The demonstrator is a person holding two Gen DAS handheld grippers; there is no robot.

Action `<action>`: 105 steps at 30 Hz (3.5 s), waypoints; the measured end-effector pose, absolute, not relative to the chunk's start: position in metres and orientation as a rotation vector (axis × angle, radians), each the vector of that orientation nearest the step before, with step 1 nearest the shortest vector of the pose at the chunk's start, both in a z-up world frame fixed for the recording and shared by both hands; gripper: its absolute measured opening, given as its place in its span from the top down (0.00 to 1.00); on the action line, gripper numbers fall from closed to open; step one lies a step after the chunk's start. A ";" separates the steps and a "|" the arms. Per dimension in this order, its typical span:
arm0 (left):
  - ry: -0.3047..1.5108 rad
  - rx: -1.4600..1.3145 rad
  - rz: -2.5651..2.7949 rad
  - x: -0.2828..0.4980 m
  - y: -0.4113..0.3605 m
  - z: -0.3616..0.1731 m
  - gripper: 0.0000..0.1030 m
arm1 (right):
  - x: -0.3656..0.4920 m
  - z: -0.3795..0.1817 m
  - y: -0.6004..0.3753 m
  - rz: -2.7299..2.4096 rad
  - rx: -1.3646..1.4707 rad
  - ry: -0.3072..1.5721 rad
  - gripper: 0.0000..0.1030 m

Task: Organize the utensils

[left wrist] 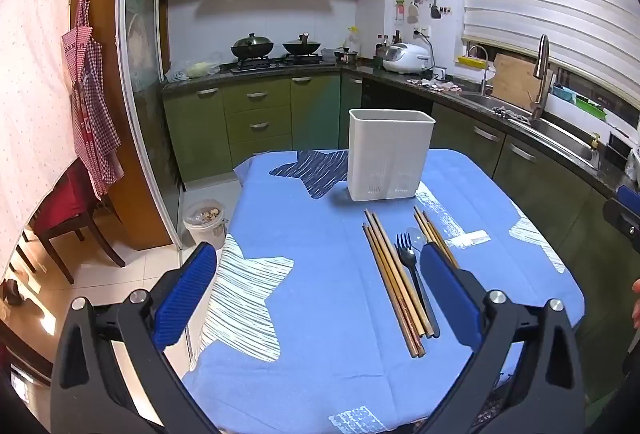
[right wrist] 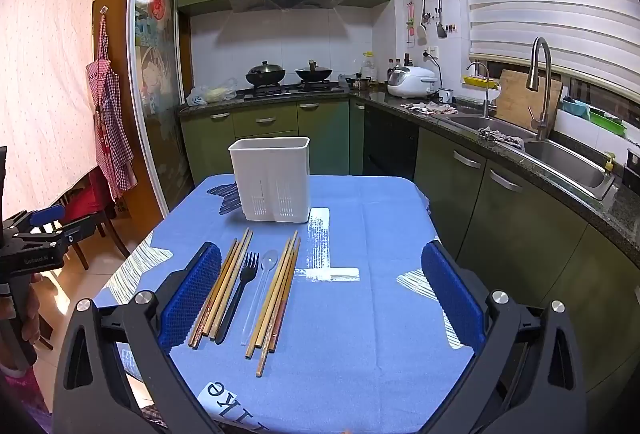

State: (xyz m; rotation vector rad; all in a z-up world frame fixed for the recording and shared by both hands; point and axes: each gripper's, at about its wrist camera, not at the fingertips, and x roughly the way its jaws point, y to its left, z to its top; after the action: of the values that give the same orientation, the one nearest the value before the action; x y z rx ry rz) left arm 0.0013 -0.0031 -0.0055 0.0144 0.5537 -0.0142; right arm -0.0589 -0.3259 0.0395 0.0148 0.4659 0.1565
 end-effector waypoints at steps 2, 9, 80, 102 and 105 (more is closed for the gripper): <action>0.555 0.015 -0.015 0.001 -0.003 -0.006 0.06 | -0.059 0.039 -0.326 0.157 0.015 0.466 0.04; 0.557 0.014 -0.014 0.001 -0.004 -0.007 0.06 | -0.059 0.039 -0.326 0.158 0.014 0.467 0.04; 0.604 0.012 -0.016 0.009 0.002 -0.021 0.06 | -0.048 0.015 -0.317 0.158 0.001 0.498 0.04; 1.086 0.025 -0.174 0.157 -0.092 -0.092 0.42 | 0.120 -0.040 -0.349 0.218 0.078 0.924 0.04; 1.137 0.001 -0.190 0.163 -0.102 -0.101 0.67 | 0.126 -0.041 -0.353 0.220 0.080 0.928 0.04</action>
State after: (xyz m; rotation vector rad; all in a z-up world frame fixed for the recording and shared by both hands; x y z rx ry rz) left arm 0.1627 -0.1022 -0.1008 0.0011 1.1372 -0.1902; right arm 0.1264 -0.3526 -0.0406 0.0804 0.9279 0.2198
